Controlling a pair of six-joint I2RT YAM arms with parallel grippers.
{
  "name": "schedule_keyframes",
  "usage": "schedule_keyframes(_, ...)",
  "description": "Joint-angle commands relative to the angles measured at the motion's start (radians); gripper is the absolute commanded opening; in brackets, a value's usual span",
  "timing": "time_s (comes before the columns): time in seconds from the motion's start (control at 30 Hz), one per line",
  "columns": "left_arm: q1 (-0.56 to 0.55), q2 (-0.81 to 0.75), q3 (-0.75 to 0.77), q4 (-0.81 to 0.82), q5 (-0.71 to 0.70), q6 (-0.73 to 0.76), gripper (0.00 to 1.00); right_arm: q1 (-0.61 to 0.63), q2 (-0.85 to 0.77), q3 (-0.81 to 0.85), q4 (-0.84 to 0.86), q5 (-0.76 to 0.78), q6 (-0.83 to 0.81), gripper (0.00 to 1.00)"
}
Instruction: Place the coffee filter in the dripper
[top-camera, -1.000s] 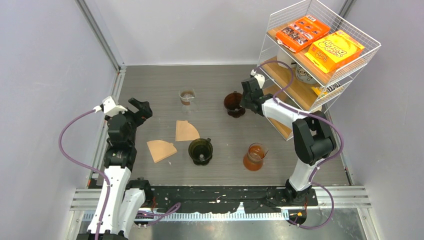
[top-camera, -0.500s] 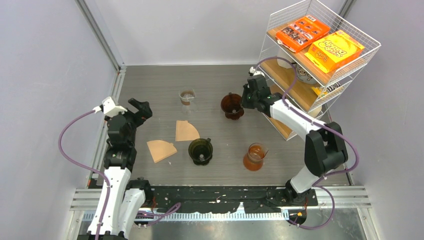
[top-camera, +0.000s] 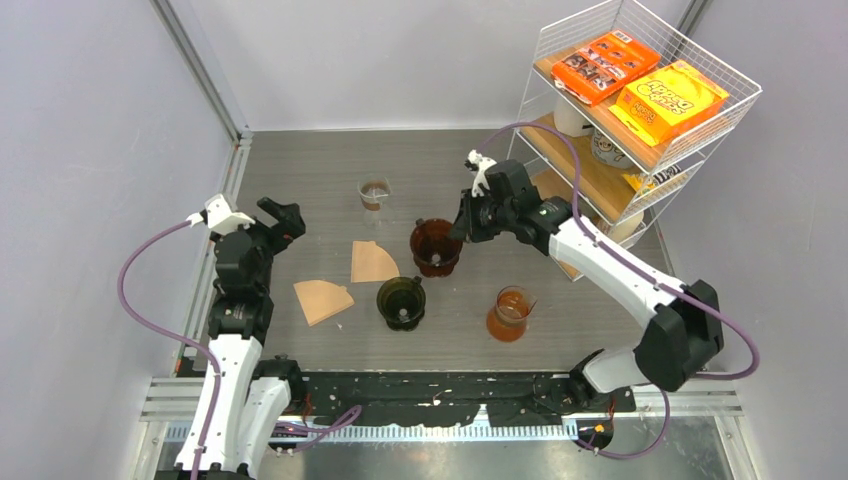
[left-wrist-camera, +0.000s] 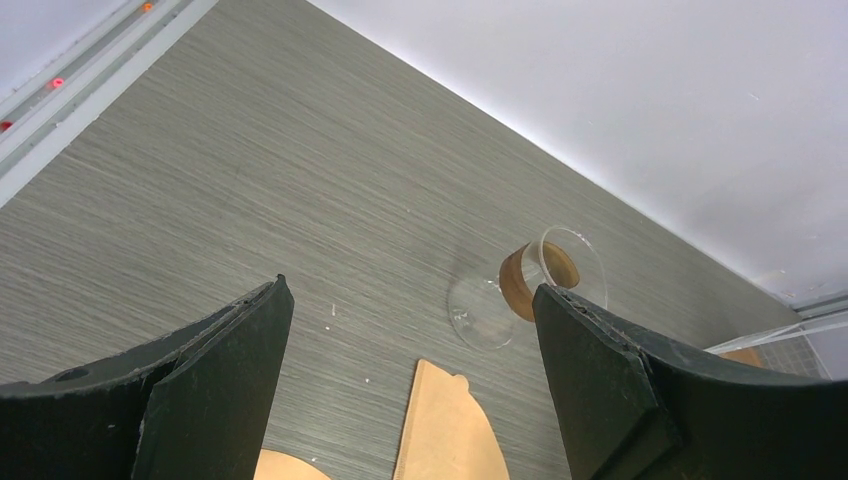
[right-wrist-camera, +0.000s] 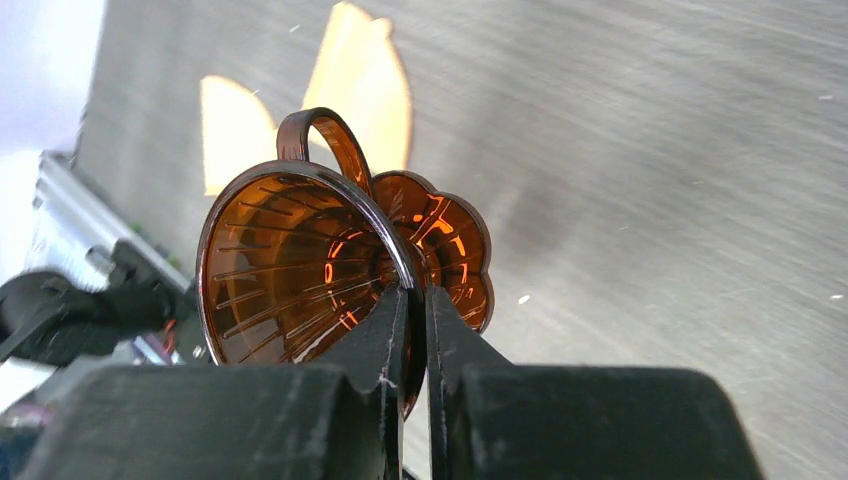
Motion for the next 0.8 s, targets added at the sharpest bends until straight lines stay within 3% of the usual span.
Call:
schedule_keyframes(0.0,0.004,-0.018,-0.003,0.055,0.013,-0.007,0.99,0.069,-0.097,0.053,-0.075,-0.101,-0.011,0.05)
schedule_keyframes(0.17,0.004,-0.016,-0.005,0.057,0.022,-0.013,0.99,0.173,-0.165,0.086,-0.231,-0.049,-0.034,0.05)
schedule_keyframes(0.57,0.004,-0.016,-0.005,0.057,0.045,-0.02,0.99,0.181,-0.431,0.076,-0.546,0.293,0.061,0.05)
schedule_keyframes(0.77,0.004,-0.01,-0.002,0.057,0.061,-0.023,0.99,0.163,-0.509,0.027,-0.585,0.396,0.131,0.05)
